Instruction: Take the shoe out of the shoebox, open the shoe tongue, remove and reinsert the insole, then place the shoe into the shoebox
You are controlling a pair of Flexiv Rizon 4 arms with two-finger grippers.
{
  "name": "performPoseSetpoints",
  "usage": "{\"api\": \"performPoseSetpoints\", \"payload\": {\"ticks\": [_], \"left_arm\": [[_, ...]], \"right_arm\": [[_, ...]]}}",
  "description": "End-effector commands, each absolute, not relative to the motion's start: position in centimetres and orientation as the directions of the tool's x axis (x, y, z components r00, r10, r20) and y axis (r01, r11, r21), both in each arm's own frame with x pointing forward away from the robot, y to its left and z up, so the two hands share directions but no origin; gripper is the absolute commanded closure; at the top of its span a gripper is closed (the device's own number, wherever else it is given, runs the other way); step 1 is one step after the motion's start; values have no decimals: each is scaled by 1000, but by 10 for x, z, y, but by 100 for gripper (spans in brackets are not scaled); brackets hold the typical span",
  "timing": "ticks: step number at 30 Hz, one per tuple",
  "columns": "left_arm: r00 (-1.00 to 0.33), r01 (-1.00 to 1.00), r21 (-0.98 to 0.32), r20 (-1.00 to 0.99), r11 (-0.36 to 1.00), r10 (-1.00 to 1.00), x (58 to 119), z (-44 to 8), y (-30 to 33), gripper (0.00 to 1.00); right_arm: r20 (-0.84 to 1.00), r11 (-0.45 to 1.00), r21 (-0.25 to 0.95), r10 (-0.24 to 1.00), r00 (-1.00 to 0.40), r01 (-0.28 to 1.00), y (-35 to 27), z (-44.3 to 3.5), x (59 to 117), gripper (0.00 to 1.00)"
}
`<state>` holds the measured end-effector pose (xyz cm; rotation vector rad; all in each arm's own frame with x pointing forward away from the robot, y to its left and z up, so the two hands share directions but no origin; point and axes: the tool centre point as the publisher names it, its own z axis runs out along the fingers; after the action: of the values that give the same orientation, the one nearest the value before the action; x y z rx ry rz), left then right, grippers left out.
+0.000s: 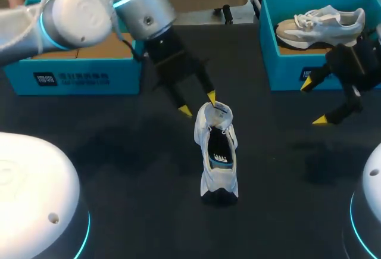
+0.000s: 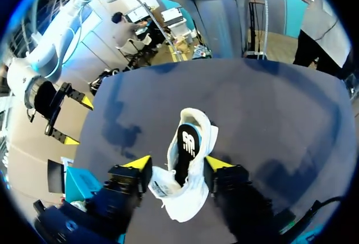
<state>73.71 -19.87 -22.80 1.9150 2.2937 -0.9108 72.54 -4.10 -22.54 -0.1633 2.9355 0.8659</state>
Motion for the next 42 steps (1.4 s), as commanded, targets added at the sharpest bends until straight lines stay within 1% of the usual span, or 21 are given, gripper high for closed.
{"api": "performPoseSetpoints", "payload": {"ticks": [1,10,18,22,31,37,42], "left_arm": [[-191,908,-414,-260,69,947,744,-237,-213,100],[-128,915,-403,-237,23,963,743,-260,-229,100],[-115,923,-384,-212,25,971,737,-278,-239,100],[-85,930,-368,-187,10,979,732,-288,-243,100],[-65,926,-377,-175,-6,982,723,-300,-252,100],[14,930,-363,-121,-58,993,715,-313,-250,100],[38,931,-360,-79,-64,996,716,-327,-249,100]], "right_arm": [[-104,836,534,-79,-991,-122,-41,-225,724,0],[-104,836,534,-79,-991,-122,-41,-225,724,0],[-104,836,534,-79,-991,-122,-41,-225,724,0],[-104,836,534,-79,-991,-122,-41,-225,724,0],[-104,836,534,-79,-991,-122,-41,-225,724,0],[-104,836,534,-79,-991,-122,-41,-225,724,0],[-104,836,534,-79,-991,-122,-41,-225,724,0]]}}
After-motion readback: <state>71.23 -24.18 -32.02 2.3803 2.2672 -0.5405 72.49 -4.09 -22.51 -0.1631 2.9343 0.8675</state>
